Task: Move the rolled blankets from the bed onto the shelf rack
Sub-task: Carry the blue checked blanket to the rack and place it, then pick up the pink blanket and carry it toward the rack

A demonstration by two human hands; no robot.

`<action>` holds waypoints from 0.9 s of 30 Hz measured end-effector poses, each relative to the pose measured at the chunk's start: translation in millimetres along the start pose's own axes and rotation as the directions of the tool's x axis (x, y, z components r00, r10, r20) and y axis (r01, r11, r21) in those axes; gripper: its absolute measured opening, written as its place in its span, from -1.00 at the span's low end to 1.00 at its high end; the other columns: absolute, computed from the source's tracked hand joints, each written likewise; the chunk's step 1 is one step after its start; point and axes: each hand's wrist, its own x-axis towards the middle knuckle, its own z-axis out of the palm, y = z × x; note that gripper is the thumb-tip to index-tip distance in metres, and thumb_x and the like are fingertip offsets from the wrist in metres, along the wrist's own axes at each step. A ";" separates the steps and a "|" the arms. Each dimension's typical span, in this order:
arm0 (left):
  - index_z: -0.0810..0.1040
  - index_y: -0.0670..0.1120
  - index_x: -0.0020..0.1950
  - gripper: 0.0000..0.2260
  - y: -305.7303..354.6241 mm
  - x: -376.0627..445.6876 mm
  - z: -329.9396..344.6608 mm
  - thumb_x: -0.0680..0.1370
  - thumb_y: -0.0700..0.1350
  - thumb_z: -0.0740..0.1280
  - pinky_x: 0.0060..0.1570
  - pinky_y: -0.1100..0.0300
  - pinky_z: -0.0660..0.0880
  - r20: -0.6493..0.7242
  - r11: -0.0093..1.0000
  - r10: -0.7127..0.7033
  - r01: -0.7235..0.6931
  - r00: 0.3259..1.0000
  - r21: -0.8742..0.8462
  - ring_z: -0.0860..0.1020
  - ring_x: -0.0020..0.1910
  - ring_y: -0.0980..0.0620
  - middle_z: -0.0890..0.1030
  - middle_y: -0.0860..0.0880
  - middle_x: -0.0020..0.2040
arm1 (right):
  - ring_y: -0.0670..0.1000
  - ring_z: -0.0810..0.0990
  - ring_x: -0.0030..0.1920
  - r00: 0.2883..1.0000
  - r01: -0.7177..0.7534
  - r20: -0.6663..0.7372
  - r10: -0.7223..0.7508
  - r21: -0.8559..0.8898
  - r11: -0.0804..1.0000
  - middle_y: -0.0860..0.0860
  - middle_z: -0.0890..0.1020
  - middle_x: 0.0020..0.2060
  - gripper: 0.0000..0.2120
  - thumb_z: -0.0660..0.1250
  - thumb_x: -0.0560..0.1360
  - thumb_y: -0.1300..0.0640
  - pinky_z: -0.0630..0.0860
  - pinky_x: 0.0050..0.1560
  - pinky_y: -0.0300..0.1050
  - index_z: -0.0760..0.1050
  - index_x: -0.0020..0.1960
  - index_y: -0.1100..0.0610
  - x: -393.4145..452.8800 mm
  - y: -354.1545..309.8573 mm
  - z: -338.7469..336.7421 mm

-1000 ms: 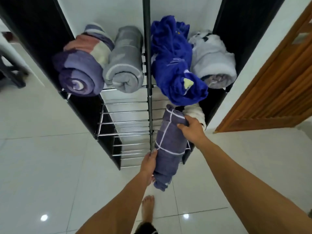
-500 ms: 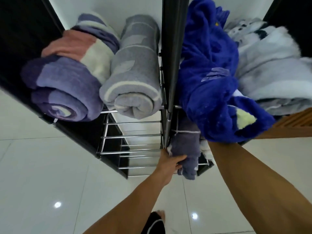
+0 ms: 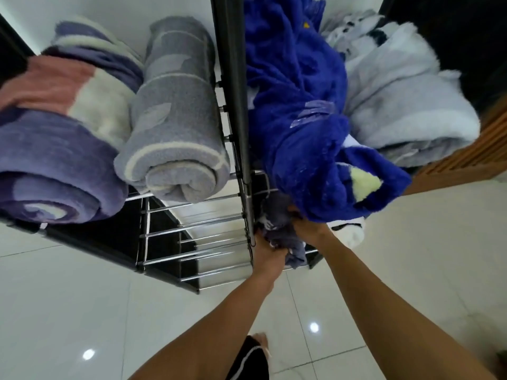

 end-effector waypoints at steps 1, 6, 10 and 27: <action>0.33 -0.07 0.38 -0.51 -1.1 -1.8 -2.3 0.47 -0.27 0.34 -0.03 0.19 0.45 -0.026 0.995 0.045 -0.042 0.999 0.092 0.57 0.13 -0.08 0.57 -0.08 0.22 | 0.25 0.51 0.03 1.000 0.012 -0.020 -0.012 0.009 1.000 0.36 0.55 0.16 -0.70 0.14 0.55 0.31 0.36 -0.02 -0.08 0.45 0.21 0.41 -6.5 6.0 -1.2; 0.28 -0.05 0.46 -0.42 -18.6 -21.5 -18.1 0.46 -0.17 0.36 0.19 -0.02 0.52 0.067 0.932 -0.026 0.000 0.997 0.362 0.55 0.22 -0.13 0.56 -0.08 0.29 | 0.15 0.55 0.18 0.996 -0.088 0.007 0.087 0.075 0.993 0.12 0.62 0.14 -0.70 0.19 0.48 0.34 0.31 -0.06 -0.34 0.58 0.14 0.23 -74.1 37.3 2.6; 0.34 -0.08 0.38 -0.32 -47.0 -17.1 -22.4 0.28 0.06 0.35 0.22 -0.10 0.51 0.194 0.809 -0.219 0.067 0.956 0.583 0.55 0.24 -0.21 0.55 -0.19 0.30 | 0.14 0.58 0.15 0.939 -0.331 0.004 0.343 0.277 0.902 0.10 0.62 0.08 -0.67 0.19 0.51 0.29 0.44 0.05 -0.20 0.52 0.23 0.16 -141.0 78.8 4.7; 0.39 -0.09 0.28 -0.67 -123.5 -290.8 111.1 0.55 -0.05 0.30 -0.26 0.22 0.42 0.752 0.447 -0.481 -0.612 0.450 0.652 0.54 -0.15 0.00 0.55 -0.10 0.03 | -0.05 0.61 -0.24 0.302 -0.304 -0.152 0.941 0.920 0.246 0.03 0.60 -0.21 -0.93 0.27 0.50 0.21 0.43 -0.29 -0.27 0.53 -0.10 0.11 -607.0 229.2 120.0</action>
